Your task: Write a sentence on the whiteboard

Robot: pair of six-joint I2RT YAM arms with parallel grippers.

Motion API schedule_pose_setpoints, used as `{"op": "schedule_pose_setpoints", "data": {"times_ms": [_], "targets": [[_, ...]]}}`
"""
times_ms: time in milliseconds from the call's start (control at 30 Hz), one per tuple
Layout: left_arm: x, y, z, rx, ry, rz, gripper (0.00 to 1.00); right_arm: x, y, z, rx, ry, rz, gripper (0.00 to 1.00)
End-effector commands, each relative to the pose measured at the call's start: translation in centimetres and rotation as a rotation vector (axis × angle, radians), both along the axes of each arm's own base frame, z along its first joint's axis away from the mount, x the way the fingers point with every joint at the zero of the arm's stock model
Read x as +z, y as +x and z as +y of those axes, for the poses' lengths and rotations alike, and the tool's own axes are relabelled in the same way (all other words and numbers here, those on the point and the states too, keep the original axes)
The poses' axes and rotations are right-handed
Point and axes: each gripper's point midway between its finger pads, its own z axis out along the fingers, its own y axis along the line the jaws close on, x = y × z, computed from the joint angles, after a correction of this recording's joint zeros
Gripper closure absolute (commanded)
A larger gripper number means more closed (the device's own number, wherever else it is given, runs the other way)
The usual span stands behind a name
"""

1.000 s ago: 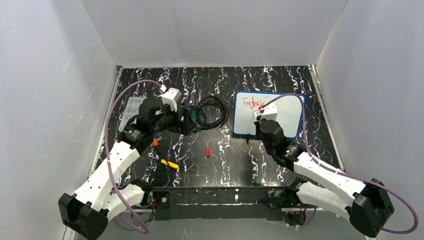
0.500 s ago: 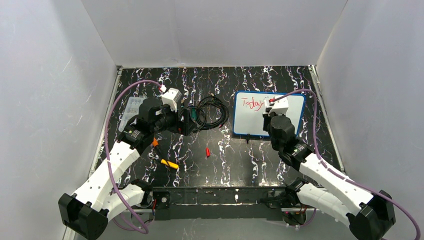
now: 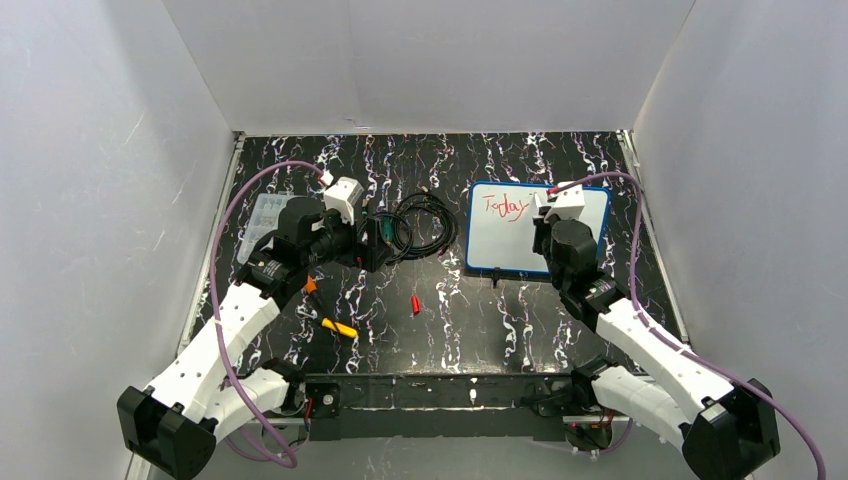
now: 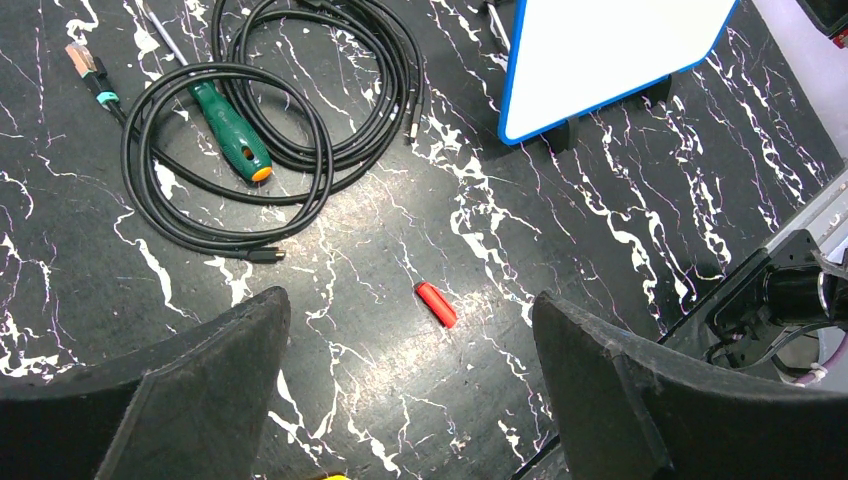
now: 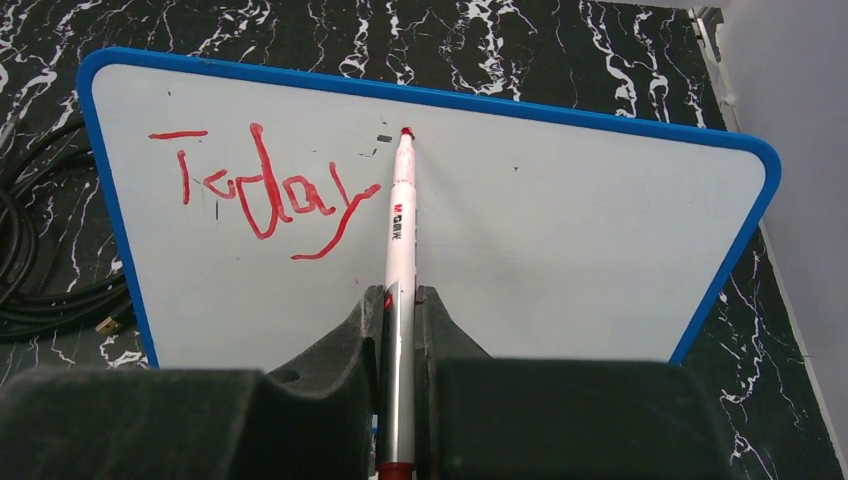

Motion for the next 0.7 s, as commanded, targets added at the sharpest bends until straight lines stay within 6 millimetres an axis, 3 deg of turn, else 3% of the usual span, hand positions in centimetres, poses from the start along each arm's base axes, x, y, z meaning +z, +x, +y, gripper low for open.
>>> {"op": "schedule_pose_setpoints", "data": {"times_ms": [0,300,567,667], "targets": [[0.6,-0.1,0.1,0.000,-0.012,-0.023,0.11,2.7,0.8,0.2,-0.002,0.042,-0.068,0.99],[0.7,-0.1,0.1,-0.003,-0.016,-0.023,0.11,1.2,-0.4,-1.2,-0.061,0.051,-0.025,0.99],[0.7,-0.2,0.0,-0.004,-0.018,-0.024,0.11,1.2,-1.0,0.2,0.032,0.066,-0.011,0.99],[0.8,-0.2,0.0,-0.004,-0.020,-0.026,0.11,1.2,-1.2,-0.1,0.020,0.064,-0.010,0.99]]}}
